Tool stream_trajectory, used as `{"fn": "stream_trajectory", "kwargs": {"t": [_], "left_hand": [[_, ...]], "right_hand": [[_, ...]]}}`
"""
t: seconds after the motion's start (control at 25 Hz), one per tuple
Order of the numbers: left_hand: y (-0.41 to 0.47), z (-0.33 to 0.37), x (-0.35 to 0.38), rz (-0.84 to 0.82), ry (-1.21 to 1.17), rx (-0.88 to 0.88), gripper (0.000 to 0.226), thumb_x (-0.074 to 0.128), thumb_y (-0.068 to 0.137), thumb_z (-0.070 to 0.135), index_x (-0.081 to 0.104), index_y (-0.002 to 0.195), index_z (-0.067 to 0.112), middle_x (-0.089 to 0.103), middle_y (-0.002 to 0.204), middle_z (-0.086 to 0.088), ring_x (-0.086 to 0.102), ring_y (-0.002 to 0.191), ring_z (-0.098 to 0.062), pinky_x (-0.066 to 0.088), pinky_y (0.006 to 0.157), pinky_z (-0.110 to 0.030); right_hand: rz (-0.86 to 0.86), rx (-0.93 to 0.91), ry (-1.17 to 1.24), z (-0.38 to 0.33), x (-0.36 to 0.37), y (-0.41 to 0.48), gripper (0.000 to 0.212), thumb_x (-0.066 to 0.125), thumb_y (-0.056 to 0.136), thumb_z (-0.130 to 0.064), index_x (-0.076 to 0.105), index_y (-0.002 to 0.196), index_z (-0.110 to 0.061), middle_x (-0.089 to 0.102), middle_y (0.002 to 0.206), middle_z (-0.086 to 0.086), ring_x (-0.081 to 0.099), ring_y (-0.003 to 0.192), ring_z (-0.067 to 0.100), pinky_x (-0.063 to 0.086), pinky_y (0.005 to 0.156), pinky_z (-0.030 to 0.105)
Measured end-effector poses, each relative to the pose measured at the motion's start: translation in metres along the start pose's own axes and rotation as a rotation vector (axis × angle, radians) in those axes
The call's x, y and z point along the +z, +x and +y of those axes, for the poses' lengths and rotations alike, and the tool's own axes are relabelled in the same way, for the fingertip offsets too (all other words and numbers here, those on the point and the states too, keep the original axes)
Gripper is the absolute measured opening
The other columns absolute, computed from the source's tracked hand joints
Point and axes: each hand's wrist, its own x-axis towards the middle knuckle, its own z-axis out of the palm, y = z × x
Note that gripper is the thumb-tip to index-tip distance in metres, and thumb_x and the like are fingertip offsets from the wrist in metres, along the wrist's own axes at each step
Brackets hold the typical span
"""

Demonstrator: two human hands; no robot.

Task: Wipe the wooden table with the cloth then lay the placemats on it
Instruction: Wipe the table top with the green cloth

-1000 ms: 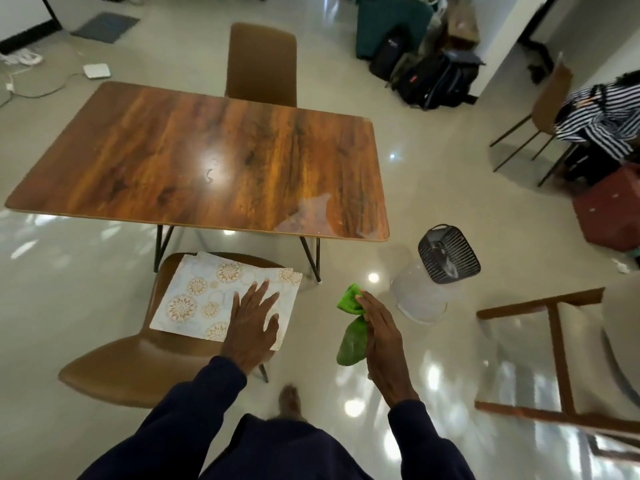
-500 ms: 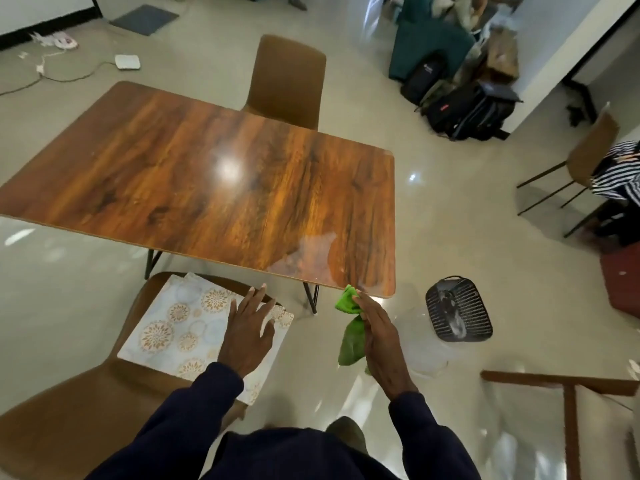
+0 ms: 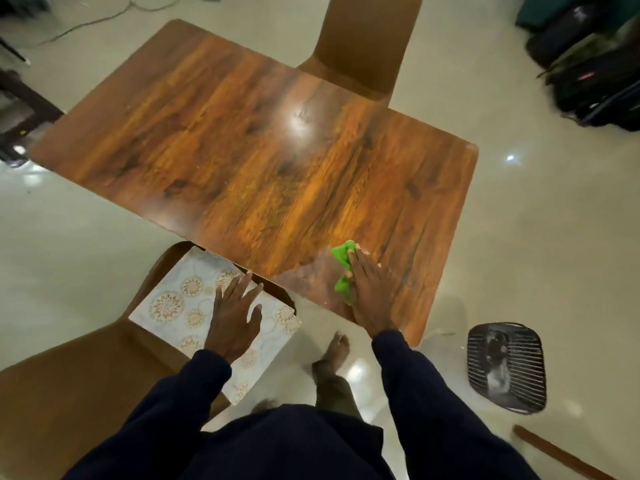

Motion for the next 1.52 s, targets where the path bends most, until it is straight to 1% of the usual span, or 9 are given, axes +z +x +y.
{"fn": "stream_trajectory", "kwargs": {"t": [0.08,0.32,0.44,0.56,0.68,0.76,1.16,1.4,1.52], "left_hand": [[0.010,0.009,0.006,0.016,0.034,-0.031,0.058,0.034,0.103,0.040,0.062,0.144,0.012,0.041,0.164,-0.014,0.035,0.154,-0.038,0.004,0.127,-0.052],[0.042,0.020,0.034,0.002,0.047,-0.137,0.049,0.042,0.103,0.030,0.062,0.144,0.011,0.037,0.167,-0.011,0.030,0.157,-0.035,0.004,0.128,-0.051],[0.063,0.017,0.050,-0.038,0.057,-0.053,0.050,0.037,0.105,0.030,0.058,0.147,0.012,0.037,0.167,-0.011,0.030,0.157,-0.034,0.010,0.128,-0.055],[0.094,0.000,0.061,-0.065,0.093,0.079,0.051,0.039,0.104,0.022,0.053,0.152,0.010,0.037,0.167,-0.015,0.031,0.156,-0.038,0.017,0.128,-0.061],[0.124,-0.020,0.062,-0.048,0.134,0.156,0.054,0.054,0.100,0.000,0.048,0.154,0.004,0.033,0.168,-0.020,0.029,0.156,-0.042,0.022,0.126,-0.065],[0.138,-0.035,0.060,-0.025,0.138,0.191,0.052,0.041,0.108,0.006,0.040,0.159,0.005,0.026,0.171,-0.019,0.022,0.159,-0.039,0.020,0.128,-0.062],[0.141,-0.088,0.063,-0.070,0.139,0.176,0.057,0.028,0.113,0.020,0.016,0.168,0.011,0.006,0.176,-0.012,0.003,0.163,-0.032,0.017,0.130,-0.059],[0.122,-0.096,0.058,-0.066,0.149,0.159,0.055,0.033,0.113,0.019,0.021,0.166,0.010,0.010,0.176,-0.013,0.005,0.163,-0.031,0.015,0.131,-0.056],[0.113,-0.098,0.061,-0.075,0.182,0.156,0.055,0.035,0.114,0.017,0.022,0.166,0.010,0.011,0.175,-0.014,0.007,0.163,-0.032,0.015,0.131,-0.056]], "right_hand": [[-0.070,0.046,-0.067,0.034,0.025,0.023,0.072,0.003,0.109,-0.052,0.026,0.166,-0.014,0.023,0.174,0.012,0.021,0.161,0.035,0.023,0.127,0.063],[-0.053,0.045,-0.061,0.067,0.043,0.042,0.057,0.020,0.113,-0.032,0.043,0.157,-0.004,0.044,0.164,0.014,0.039,0.155,0.032,0.029,0.127,0.053],[-0.083,-0.004,-0.051,0.060,0.054,0.052,0.070,0.009,0.114,-0.043,0.044,0.155,0.002,0.044,0.163,0.020,0.037,0.155,0.035,0.031,0.127,0.056],[-0.110,0.003,-0.212,0.056,0.075,0.060,0.058,0.024,0.115,-0.034,0.040,0.159,0.000,0.037,0.167,0.020,0.033,0.157,0.036,0.037,0.122,0.060],[-0.037,0.045,-0.335,0.057,0.088,0.073,0.060,0.031,0.111,-0.035,0.032,0.164,-0.007,0.027,0.172,0.018,0.024,0.160,0.035,0.027,0.128,0.058],[-0.016,0.056,-0.361,0.055,0.093,0.092,0.061,0.028,0.112,-0.037,0.027,0.166,-0.009,0.022,0.174,0.018,0.020,0.162,0.035,0.021,0.130,0.059],[-0.237,-0.345,-0.416,0.032,0.122,0.047,0.058,0.027,0.112,-0.029,0.023,0.168,-0.014,0.016,0.177,0.008,0.010,0.164,0.029,0.016,0.131,0.058],[-0.060,0.018,-0.368,0.049,0.092,0.105,0.059,0.025,0.112,-0.033,0.024,0.167,-0.012,0.019,0.176,0.009,0.012,0.164,0.031,0.013,0.131,0.059],[-0.064,-0.074,-0.425,0.001,0.122,0.134,0.061,0.031,0.111,-0.034,0.021,0.168,-0.013,0.016,0.176,0.011,0.011,0.164,0.034,0.012,0.131,0.059]]}}
